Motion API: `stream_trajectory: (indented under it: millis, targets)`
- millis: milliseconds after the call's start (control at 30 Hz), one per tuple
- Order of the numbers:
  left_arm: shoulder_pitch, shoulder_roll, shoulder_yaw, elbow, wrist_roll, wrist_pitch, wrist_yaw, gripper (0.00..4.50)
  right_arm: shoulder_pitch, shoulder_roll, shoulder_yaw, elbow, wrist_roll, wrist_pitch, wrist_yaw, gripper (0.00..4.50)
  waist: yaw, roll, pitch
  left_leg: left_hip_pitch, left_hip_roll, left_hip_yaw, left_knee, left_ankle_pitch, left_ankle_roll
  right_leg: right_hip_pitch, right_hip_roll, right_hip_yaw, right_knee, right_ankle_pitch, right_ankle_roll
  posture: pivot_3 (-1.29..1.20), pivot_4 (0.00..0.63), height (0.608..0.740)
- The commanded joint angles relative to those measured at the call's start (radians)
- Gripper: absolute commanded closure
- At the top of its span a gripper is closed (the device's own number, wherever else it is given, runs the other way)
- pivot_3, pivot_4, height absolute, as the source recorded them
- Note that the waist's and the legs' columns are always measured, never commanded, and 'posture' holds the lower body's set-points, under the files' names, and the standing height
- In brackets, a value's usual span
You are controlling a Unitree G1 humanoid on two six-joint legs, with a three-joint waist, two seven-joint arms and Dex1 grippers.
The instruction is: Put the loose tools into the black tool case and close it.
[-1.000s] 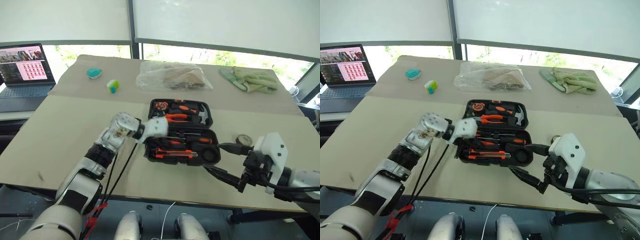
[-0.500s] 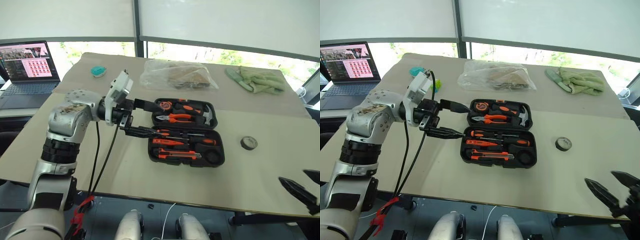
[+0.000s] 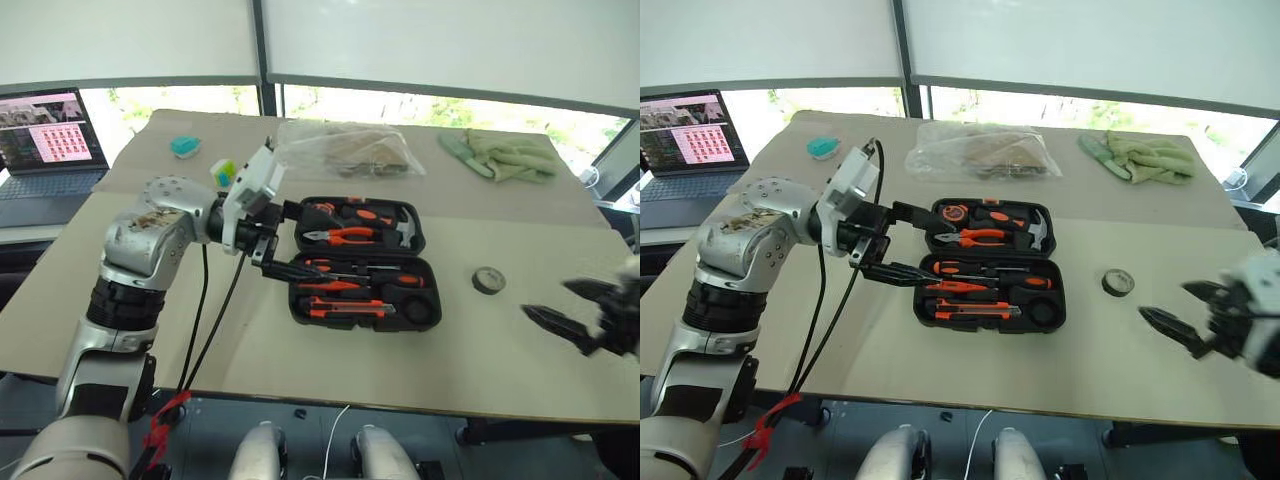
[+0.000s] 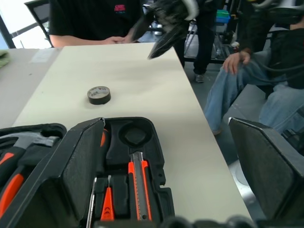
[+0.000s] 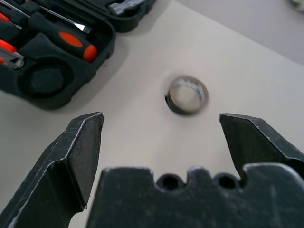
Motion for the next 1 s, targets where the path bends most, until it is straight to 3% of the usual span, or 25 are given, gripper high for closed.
stream_trajectory:
  millis: [33, 167, 300, 400, 567, 767, 900, 1000]
  targets:
    - [-0.021, 0.002, 0.009, -0.034, -0.017, 0.000, 0.016, 0.03, -0.180, -0.010, 0.226, 0.172, -0.168, -0.044, -0.026, 0.00, 0.007, 0.001, 0.001, 0.000, 0.000, 0.000, 0.000, 0.000, 0.000, 0.000, 0.000, -0.001, 0.000, 0.000, 0.000, 0.00, 0.150, 0.740]
    - [-0.022, 0.001, 0.004, -0.028, -0.011, -0.006, 0.026, 0.03, -0.372, 0.051, 0.389, 0.379, -0.259, -0.088, 0.016, 0.00, 0.011, 0.001, 0.001, -0.007, -0.001, 0.003, 0.000, 0.000, 0.000, -0.006, 0.000, -0.001, 0.000, -0.001, 0.001, 0.00, 0.150, 0.740]
    - [-0.018, 0.004, 0.003, -0.022, -0.006, -0.013, 0.033, 0.03, -0.447, 0.087, 0.442, 0.490, -0.312, -0.142, 0.040, 0.00, 0.015, 0.002, 0.002, -0.011, -0.001, 0.004, 0.001, 0.000, 0.000, -0.010, 0.000, -0.001, 0.001, 0.000, 0.001, 0.00, 0.150, 0.740]
    - [-0.013, 0.002, 0.000, -0.005, 0.005, -0.029, 0.041, 0.00, -0.498, 0.136, 0.469, 0.578, -0.340, -0.173, 0.051, 0.70, 0.013, 0.002, 0.002, -0.011, -0.001, 0.005, 0.001, 0.000, 0.000, -0.010, 0.000, -0.001, 0.001, 0.000, 0.001, 0.00, 0.150, 0.740]
    - [0.009, 0.001, -0.016, 0.014, 0.013, -0.047, 0.039, 0.00, -0.520, 0.187, 0.472, 0.663, -0.388, -0.246, 0.041, 2.45, 0.004, 0.002, 0.002, -0.010, -0.001, 0.005, 0.001, 0.000, 0.000, -0.009, 0.000, -0.001, 0.002, 0.000, 0.001, 0.00, 0.150, 0.740]
    - [0.051, 0.008, -0.028, -0.004, 0.018, -0.068, 0.033, 0.00, -0.486, 0.189, 0.415, 0.617, -0.358, -0.264, 0.044, 4.44, 0.003, 0.002, 0.002, -0.009, -0.001, 0.005, 0.001, 0.000, 0.000, -0.009, 0.000, -0.001, 0.002, 0.000, 0.001, 0.00, 0.150, 0.740]
    - [0.054, 0.002, -0.031, 0.001, 0.021, -0.074, 0.038, 0.00, -0.458, 0.179, 0.340, 0.499, -0.283, -0.221, 0.082, 4.44, 0.008, 0.002, 0.002, -0.010, -0.001, 0.006, 0.001, 0.000, 0.000, -0.009, 0.000, -0.001, 0.002, 0.000, 0.001, 0.00, 0.150, 0.740]
    - [0.076, 0.006, -0.043, -0.005, 0.031, -0.090, 0.033, 0.00, -0.400, 0.181, 0.312, 0.209, -0.134, -0.153, 0.191, 4.44, 0.005, 0.003, 0.002, -0.010, -0.001, 0.005, 0.001, 0.000, 0.000, -0.009, 0.000, -0.001, 0.003, 0.000, 0.001, 0.00, 0.150, 0.740]
